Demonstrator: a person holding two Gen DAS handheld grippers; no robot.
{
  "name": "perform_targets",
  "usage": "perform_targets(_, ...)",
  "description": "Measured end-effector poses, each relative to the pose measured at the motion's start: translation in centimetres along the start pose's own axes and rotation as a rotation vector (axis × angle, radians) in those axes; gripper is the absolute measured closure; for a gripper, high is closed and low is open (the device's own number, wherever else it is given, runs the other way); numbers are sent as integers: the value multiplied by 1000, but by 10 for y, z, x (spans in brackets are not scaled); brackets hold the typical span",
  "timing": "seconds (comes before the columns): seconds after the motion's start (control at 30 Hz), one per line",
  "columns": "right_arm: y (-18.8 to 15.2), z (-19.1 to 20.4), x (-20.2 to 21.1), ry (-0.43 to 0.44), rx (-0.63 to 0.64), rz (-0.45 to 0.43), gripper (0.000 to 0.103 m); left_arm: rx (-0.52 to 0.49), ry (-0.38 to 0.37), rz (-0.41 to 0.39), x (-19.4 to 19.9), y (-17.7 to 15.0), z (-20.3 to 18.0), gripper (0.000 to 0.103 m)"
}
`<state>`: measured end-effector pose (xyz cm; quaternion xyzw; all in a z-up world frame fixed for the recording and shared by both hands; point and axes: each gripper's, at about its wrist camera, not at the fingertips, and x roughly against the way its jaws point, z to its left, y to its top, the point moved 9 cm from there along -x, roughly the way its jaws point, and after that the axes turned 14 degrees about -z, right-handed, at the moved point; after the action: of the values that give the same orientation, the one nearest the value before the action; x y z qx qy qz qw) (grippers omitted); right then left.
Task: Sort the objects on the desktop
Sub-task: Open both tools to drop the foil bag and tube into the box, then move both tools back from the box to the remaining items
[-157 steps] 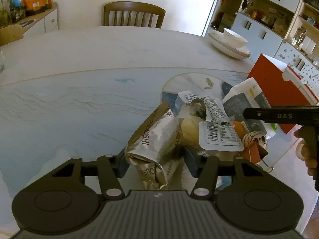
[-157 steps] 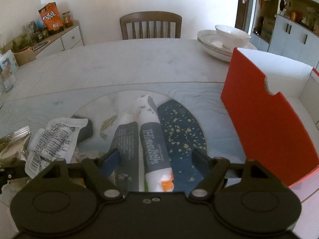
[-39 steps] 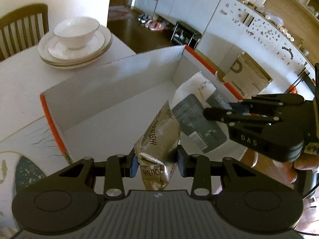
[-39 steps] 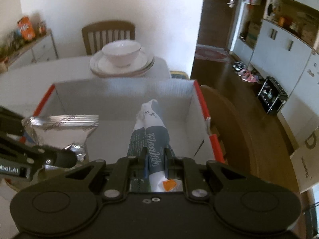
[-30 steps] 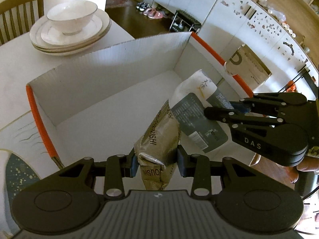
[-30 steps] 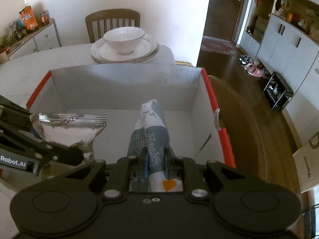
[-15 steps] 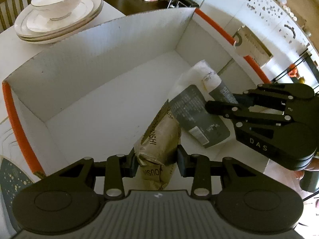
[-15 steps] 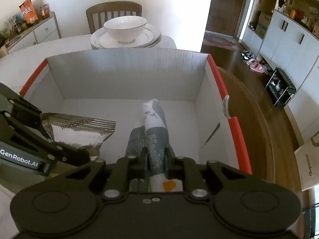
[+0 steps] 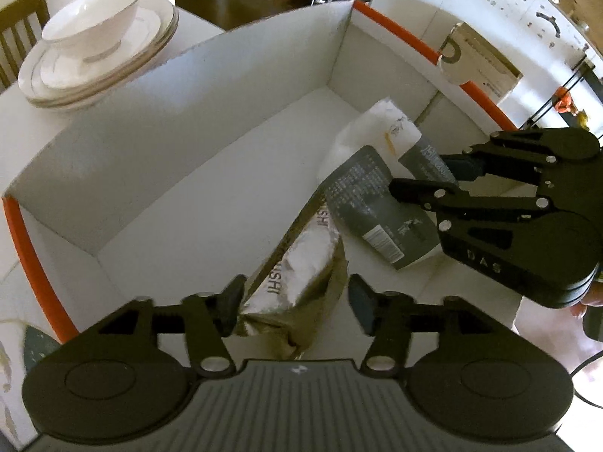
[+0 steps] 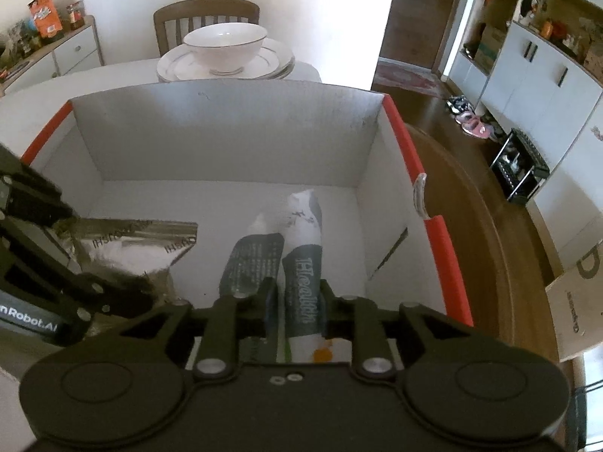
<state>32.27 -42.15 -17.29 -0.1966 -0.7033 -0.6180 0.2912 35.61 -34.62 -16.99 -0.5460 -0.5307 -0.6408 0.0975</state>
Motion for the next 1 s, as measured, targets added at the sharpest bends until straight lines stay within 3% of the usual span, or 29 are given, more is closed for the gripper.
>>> perform_targets(0.53,9,-4,20,6,12,-35,55,-32,22,-83,37,11,0,37)
perform_targets(1.0,22,2,66,61,-23,-107,50,-1,18,-239,102,13,-10,37)
